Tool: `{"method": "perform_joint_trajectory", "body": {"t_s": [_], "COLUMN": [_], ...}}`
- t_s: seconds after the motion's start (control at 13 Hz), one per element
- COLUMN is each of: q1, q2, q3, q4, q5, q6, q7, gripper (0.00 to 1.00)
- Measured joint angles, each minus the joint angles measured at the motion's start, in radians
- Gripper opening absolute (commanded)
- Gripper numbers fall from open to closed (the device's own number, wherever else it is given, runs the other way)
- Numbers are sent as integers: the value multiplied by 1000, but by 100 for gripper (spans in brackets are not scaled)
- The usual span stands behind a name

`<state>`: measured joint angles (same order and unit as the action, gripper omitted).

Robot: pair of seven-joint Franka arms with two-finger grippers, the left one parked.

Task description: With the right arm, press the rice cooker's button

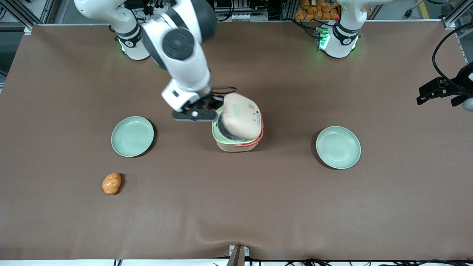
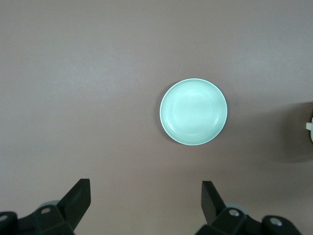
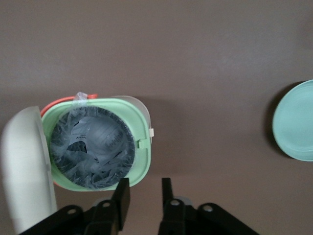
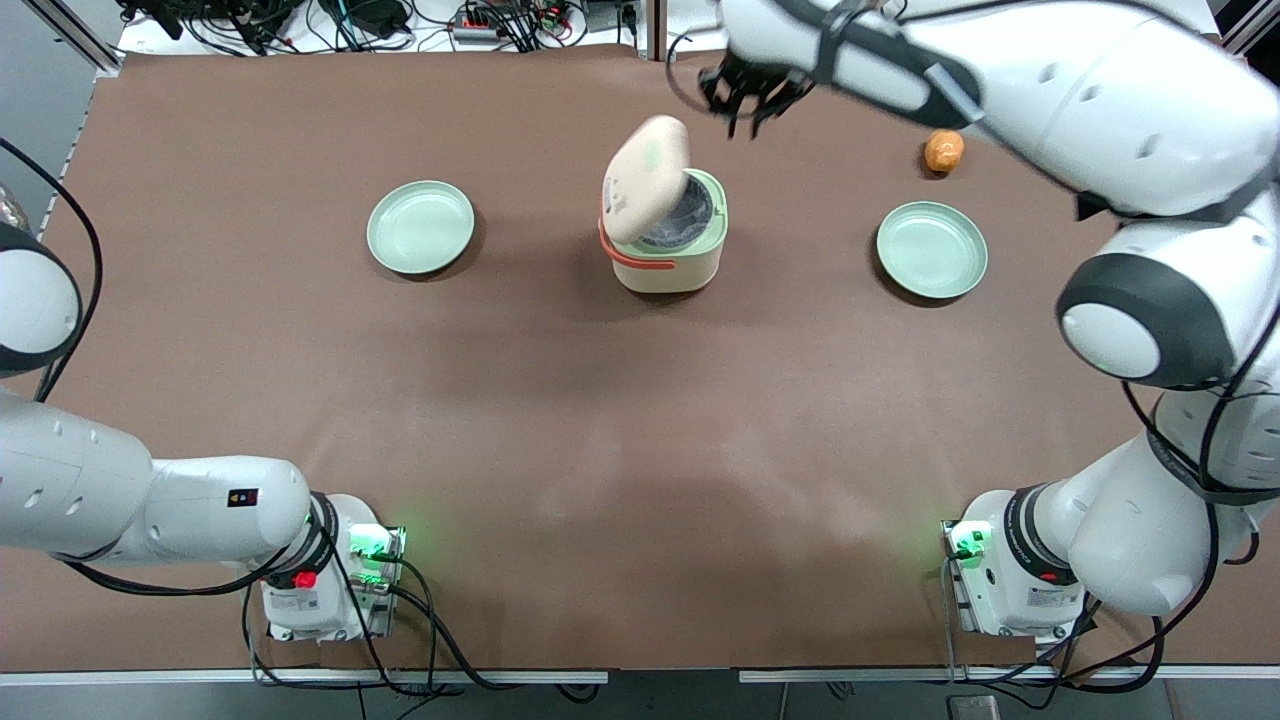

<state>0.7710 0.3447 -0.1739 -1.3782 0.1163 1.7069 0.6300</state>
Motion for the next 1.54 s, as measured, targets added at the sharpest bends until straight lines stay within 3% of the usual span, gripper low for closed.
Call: {"method": "perform_joint_trajectory", "body": {"t_s": [0.31, 0.62, 1.0, 1.54], "q1": [-107, -266, -445, -476], "q2": [-114, -228, -283, -349], "q3": [-21, -86, -150, -149], "q4": [16, 21, -1, -145], "q5": [-3, -7, -35, -81], "q6": [-138, -266, -312, -227], "q7": [-70, -389, -711, -778], "gripper": [100, 100, 100, 100]}}
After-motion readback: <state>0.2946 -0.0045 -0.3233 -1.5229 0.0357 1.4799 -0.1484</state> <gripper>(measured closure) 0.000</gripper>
